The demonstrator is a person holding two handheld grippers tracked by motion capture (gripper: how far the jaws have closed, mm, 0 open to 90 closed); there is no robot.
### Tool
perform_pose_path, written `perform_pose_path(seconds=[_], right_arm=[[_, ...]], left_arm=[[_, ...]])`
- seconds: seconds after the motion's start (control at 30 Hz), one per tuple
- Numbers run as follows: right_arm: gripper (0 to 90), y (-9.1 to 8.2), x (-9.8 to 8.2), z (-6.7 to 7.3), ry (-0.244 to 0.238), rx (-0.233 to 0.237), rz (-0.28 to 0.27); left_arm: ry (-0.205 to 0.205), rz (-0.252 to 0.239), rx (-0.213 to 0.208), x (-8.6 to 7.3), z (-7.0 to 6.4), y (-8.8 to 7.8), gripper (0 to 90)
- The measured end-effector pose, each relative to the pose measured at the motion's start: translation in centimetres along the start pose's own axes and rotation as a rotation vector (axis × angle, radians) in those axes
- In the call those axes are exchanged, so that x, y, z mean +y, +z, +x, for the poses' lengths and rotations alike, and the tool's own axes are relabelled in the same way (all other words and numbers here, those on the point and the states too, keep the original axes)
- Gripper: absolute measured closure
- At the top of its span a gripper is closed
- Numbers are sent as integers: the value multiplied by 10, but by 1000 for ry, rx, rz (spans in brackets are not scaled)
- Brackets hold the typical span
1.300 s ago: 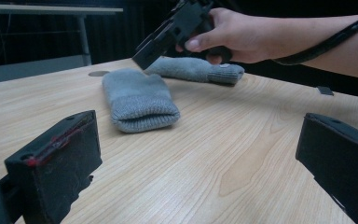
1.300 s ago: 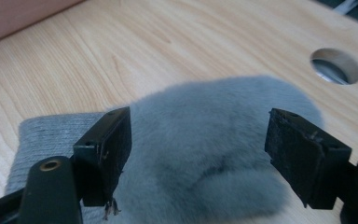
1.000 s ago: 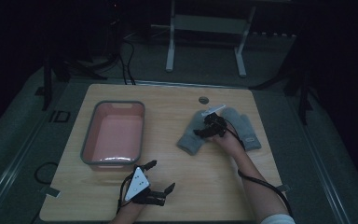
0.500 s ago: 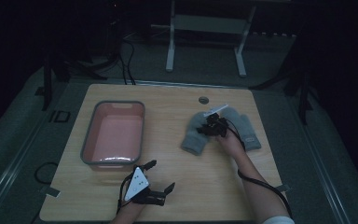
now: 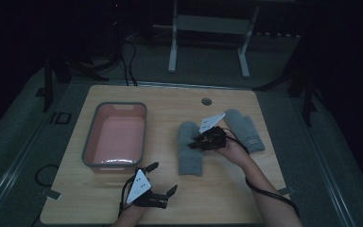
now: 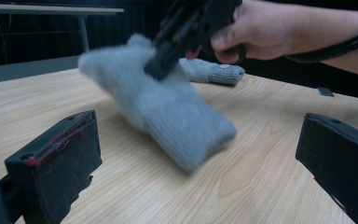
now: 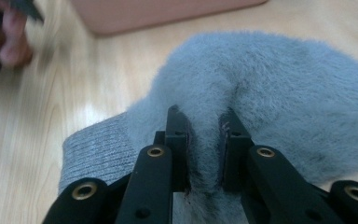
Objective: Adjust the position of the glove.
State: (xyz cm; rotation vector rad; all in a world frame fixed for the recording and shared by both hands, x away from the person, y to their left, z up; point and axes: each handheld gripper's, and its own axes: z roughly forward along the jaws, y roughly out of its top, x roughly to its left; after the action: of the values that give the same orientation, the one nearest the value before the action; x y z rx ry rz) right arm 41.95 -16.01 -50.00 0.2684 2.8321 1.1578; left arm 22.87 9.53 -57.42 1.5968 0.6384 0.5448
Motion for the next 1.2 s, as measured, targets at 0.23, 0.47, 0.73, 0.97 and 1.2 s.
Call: perform_pose_path(seconds=[0.23, 0.47, 0.73, 0.97, 1.2], right_arm=[[537, 35, -17, -7, 21, 27, 115], [387, 26, -17, -8, 49, -9, 99], [279, -12, -23, -11, 134, -99, 15], [287, -55, -44, -24, 236, -195, -38], [366, -96, -71, -40, 295, -381, -91]], left_arm=[[-8, 1, -2, 0, 0, 0, 2], [-2, 0, -6, 0, 0, 0, 2], [4, 0, -6, 0, 0, 0, 2], [0, 1, -6, 0, 0, 0, 2], [0, 0, -7, 0, 0, 0, 2]])
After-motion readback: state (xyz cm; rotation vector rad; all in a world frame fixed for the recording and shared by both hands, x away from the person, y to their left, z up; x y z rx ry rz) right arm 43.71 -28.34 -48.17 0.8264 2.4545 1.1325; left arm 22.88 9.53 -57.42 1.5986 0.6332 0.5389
